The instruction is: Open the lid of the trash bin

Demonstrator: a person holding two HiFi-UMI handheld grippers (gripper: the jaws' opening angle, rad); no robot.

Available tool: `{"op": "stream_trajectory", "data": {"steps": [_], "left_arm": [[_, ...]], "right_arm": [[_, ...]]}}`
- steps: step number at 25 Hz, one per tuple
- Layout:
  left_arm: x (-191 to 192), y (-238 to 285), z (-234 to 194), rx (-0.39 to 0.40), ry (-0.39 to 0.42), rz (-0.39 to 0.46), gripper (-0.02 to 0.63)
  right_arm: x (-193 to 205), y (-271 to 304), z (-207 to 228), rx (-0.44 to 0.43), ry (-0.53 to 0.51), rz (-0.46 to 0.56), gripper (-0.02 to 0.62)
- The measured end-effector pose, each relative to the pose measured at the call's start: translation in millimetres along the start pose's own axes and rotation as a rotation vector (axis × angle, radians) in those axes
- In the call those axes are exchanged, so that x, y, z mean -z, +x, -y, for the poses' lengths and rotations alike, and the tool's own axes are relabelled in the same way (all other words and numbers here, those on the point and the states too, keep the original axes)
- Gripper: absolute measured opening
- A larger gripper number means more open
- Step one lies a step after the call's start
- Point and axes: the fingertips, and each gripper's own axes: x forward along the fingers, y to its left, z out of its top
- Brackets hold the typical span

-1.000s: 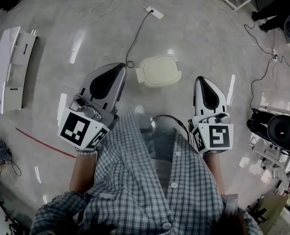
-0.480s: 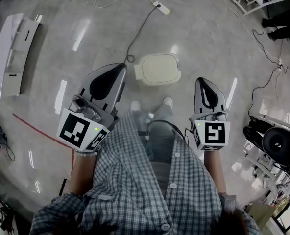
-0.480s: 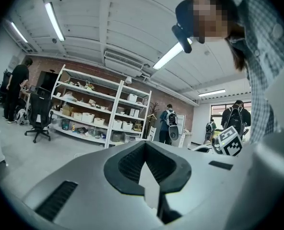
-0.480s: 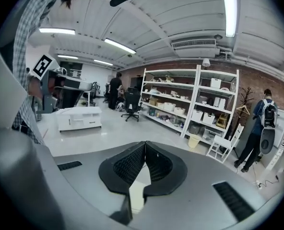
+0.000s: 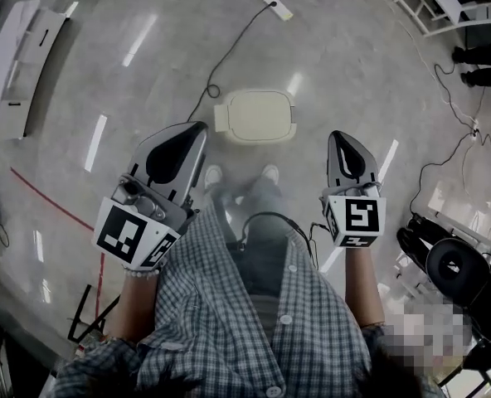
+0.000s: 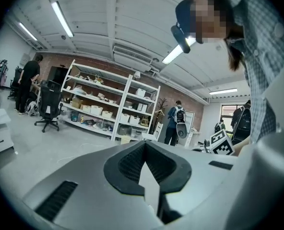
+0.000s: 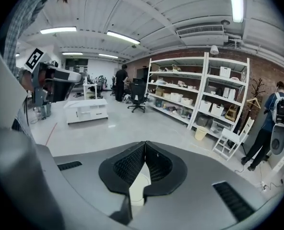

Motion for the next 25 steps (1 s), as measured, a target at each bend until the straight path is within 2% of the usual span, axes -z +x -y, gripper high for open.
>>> {"op": "stream_trajectory", "data": {"steps": [3, 11, 18, 25], "left_arm": [[12, 7, 8, -0.011, -0.009, -0.022, 0.0], [52, 30, 9, -0.07, -0.06, -0.059, 0.0], [93, 62, 6, -0.072, -0.062, -0.107, 0.0], [135, 84, 5, -0.092, -0.125, -0.162, 0.0]], "right_arm": [[16, 11, 5, -0.051, 0.029, -0.021, 0.018], [74, 58, 16, -0.136, 0.015, -0.112, 0.018], [127, 102, 34, -0.135, 0.011, -0.169, 0.018], [172, 138, 44, -0.147, 0.011, -0.207, 0.018]]}}
